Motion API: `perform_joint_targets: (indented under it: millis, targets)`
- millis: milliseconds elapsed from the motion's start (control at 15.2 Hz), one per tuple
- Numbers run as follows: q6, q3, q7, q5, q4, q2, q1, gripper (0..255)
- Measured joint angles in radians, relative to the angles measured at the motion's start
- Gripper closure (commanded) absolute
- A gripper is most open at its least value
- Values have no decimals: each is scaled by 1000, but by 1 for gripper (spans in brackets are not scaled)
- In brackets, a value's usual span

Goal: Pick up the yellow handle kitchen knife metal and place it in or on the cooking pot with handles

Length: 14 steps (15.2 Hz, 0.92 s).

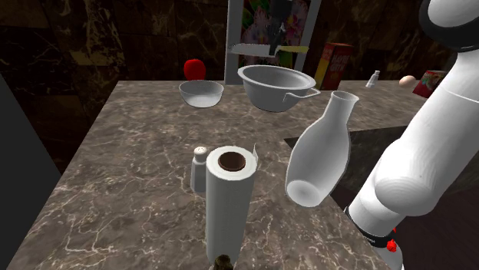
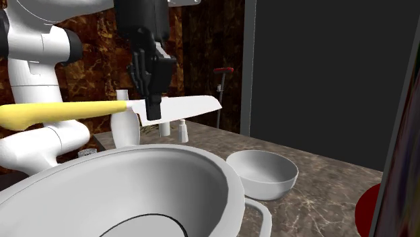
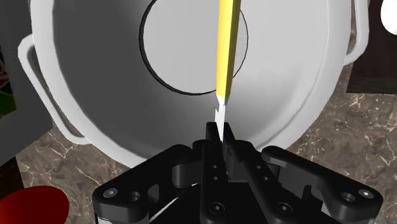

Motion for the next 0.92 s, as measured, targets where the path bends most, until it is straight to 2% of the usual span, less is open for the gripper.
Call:
perform_joint_targets:
  millis: [264, 924]
  targets:
    - [9, -54, -101, 8, 15, 25, -49, 255]
    - [134, -58, -111, 0, -135, -1, -53, 255]
